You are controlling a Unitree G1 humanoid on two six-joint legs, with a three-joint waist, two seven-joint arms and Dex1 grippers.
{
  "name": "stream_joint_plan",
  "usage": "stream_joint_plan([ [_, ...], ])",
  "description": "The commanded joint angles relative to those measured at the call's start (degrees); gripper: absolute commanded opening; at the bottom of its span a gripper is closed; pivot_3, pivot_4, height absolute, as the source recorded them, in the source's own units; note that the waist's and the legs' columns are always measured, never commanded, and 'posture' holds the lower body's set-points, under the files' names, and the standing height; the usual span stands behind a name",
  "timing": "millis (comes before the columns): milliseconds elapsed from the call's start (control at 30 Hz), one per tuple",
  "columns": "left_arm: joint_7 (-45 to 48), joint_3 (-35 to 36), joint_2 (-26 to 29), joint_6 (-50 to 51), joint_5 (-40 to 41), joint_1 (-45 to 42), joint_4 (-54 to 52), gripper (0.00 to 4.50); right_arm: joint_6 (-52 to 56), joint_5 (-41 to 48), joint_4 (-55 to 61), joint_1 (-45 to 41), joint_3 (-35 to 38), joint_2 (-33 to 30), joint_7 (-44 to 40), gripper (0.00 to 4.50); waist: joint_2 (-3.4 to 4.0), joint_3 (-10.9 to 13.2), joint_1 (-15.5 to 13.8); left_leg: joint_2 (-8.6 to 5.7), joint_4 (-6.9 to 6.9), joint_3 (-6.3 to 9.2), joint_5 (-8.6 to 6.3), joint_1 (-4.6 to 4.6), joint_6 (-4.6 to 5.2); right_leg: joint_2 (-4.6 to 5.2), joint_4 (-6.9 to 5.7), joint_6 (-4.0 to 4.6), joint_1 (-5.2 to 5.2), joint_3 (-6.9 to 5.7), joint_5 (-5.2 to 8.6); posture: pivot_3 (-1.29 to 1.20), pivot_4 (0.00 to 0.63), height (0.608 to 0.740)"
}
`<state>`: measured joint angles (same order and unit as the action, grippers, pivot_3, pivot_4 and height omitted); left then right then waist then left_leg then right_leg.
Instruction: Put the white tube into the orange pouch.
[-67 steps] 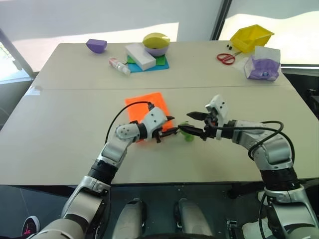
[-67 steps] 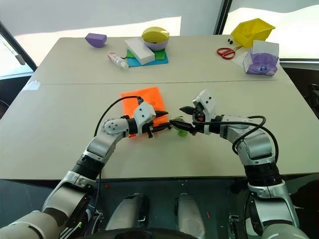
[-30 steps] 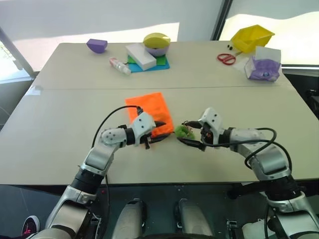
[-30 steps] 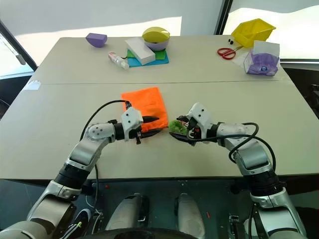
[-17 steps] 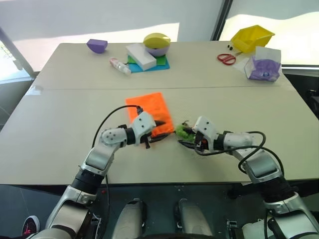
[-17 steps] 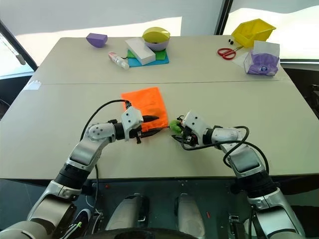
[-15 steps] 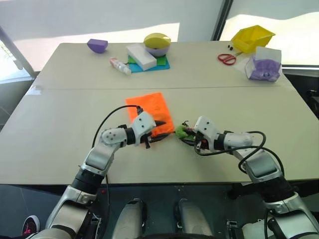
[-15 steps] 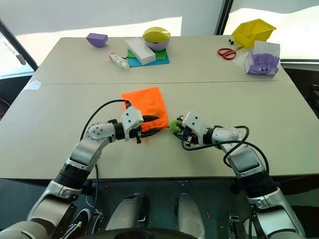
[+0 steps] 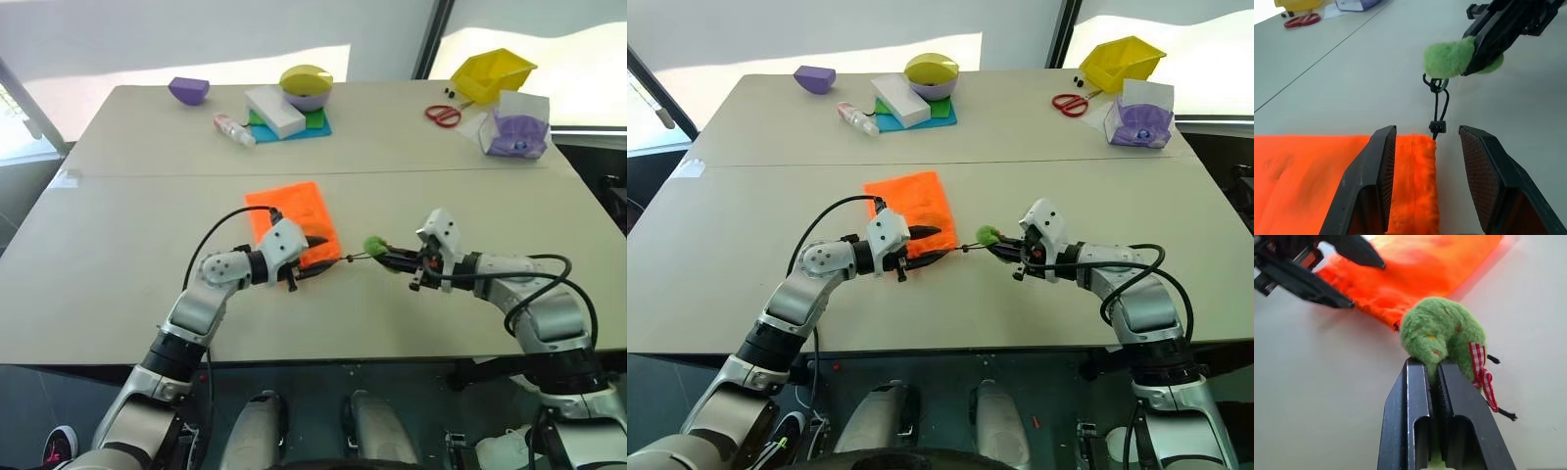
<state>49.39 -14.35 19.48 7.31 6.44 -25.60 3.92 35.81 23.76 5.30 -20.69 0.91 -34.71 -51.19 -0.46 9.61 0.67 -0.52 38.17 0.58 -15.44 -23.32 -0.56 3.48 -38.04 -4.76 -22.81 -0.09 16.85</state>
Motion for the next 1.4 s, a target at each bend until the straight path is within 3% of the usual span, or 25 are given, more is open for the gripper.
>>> stream_joint_plan([
  [33,-0.39,0.92,-1.03,-0.87,0.98,-1.89,-0.27,2.17,4.86,5.17,1.01,-2.36,4.05,1.49,2.17,0.02,0.0,0.0,-0.09,0.0,0.0,0.0,0.0,0.0,0.0,0.0,0.0,0.0,0.0,0.0,0.0,0.0,0.15,0.74],
  [400,-1.44,-0.01,-4.83,-4.35,-0.49,-5.54,5.71,2.17,11.79,10.87,4.37,-4.6,7.52,2.02,6.18,0.02,0.0,0.0,-0.15,-0.01,-0.03,0.0,0.0,-0.07,0.0,0.03,0.11,0.0,-0.03,0.0,0.0,0.0,0.15,0.74],
  [733,1.0,6.32,-10.55,2.01,10.18,-8.97,10.54,2.17,14.47,13.4,8.85,-4.96,6.99,2.01,7.68,0.02,-0.02,0.01,-0.11,-0.01,-0.02,0.0,0.0,-0.07,0.0,0.02,0.08,-0.01,-0.03,-0.02,0.0,0.0,0.15,0.74],
  [1067,5.25,0.21,-8.03,-5.4,2.44,-10.48,17.8,2.17,13.7,13.31,9.44,-5.81,6.34,1.83,8.21,0.02,-0.03,0.02,-0.09,-0.01,-0.02,-0.01,0.0,-0.06,0.0,-0.06,0.06,-0.01,-0.04,-0.03,0.0,0.0,0.15,0.74],
  [1400,4.99,-0.45,-8.12,-9.05,-1.65,-14.88,24.47,2.17,12.66,12.61,9.44,-5.23,5.65,1.88,8.26,0.02,-0.04,0.03,-0.07,-0.01,-0.02,-0.01,0.0,-0.08,0.0,-0.04,0.08,-0.01,-0.05,-0.02,0.0,0.0,0.15,0.74],
])
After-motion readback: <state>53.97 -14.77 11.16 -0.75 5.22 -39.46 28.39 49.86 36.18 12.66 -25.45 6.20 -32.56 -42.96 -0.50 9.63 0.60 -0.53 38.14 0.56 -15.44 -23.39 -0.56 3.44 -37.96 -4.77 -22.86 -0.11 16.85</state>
